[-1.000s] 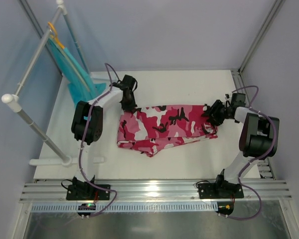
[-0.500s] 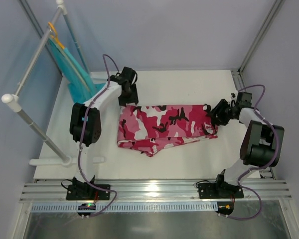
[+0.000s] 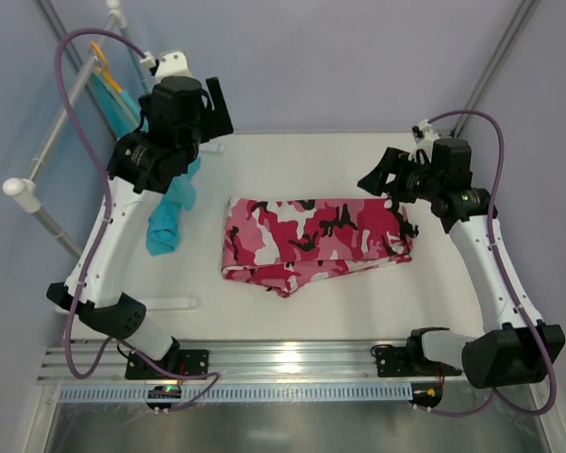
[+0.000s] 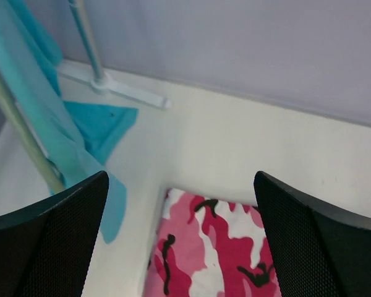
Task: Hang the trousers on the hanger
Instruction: Grab a hanger with the left arm
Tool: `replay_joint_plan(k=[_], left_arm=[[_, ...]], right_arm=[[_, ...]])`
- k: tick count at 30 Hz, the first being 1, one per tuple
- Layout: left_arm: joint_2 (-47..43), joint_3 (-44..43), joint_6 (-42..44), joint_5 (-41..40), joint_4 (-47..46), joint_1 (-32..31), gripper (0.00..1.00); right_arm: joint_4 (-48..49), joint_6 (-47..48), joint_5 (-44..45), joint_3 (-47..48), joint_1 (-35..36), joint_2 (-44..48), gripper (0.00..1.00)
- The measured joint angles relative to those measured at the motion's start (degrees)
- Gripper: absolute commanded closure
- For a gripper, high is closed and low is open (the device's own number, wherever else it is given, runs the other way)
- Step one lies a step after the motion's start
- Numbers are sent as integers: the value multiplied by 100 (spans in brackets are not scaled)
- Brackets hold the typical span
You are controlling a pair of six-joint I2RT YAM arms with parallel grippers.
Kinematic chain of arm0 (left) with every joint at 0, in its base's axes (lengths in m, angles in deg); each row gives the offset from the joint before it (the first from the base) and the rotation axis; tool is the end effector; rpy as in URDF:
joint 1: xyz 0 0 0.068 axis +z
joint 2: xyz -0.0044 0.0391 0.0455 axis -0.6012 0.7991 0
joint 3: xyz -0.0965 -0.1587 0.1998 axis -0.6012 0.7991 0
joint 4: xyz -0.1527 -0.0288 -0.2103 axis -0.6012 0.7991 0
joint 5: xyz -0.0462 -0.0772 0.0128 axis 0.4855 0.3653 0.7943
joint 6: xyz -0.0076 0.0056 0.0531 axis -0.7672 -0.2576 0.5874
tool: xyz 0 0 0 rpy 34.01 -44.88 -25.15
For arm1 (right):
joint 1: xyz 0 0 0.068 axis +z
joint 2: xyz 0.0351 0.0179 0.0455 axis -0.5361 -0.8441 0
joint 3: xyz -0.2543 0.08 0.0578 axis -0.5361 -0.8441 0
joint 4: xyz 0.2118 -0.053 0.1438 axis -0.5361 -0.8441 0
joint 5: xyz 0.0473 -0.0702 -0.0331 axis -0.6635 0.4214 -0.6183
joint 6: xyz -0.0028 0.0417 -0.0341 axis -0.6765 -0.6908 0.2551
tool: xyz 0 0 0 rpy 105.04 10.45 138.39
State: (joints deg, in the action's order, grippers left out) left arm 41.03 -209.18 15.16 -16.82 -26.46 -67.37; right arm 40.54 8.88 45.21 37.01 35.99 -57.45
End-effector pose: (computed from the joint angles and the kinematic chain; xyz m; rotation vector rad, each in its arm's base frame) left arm 0.2652 -0.1342 0.5142 -0.2672 1.8899 -0.1118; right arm 0.2632 0.0321 0.3684 0.0357 2.1463 0.7212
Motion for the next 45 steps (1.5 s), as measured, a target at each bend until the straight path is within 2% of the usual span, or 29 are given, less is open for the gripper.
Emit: replay_joint_plan(k=[4, 7, 8, 9, 11, 14, 18, 24, 30, 35, 45], left_arm=[[72, -367, 369, -699, -63, 83, 3], [321, -866, 343, -835, 262, 367, 18], [396, -1019, 273, -837, 382, 525, 29], [431, -1082, 177, -831, 505, 704, 34], [382, -981, 4, -750, 721, 1123, 45], [131, -411, -199, -577, 776, 1587, 54], [-306, 411, -426, -387, 785, 1751, 56], [-623, 828, -645, 111, 645, 2260, 57], [-632, 1274, -741, 852, 118, 2916, 51], [-638, 1792, -752, 1438, -341, 2968, 48], [-782, 2260, -782, 1692, -765, 2968, 45]], right_arm=[[-122, -9, 0, 7, 214, 138, 20], [-188, -4, 0, -63, 289, 142, 20], [-208, 0, 2, -105, 297, 149, 20], [-238, 4, 2, -133, 297, 149, 20], [-286, 28, 0, -186, 297, 149, 20], [-330, 61, -7, -225, 297, 146, 20], [-332, 101, -37, -254, 299, 146, 20], [-334, 146, -72, -321, 302, 146, 20], [-323, 173, -111, -374, 302, 149, 20], [-323, 175, -122, -474, 302, 149, 20], [-278, 197, -129, -758, 302, 144, 20]])
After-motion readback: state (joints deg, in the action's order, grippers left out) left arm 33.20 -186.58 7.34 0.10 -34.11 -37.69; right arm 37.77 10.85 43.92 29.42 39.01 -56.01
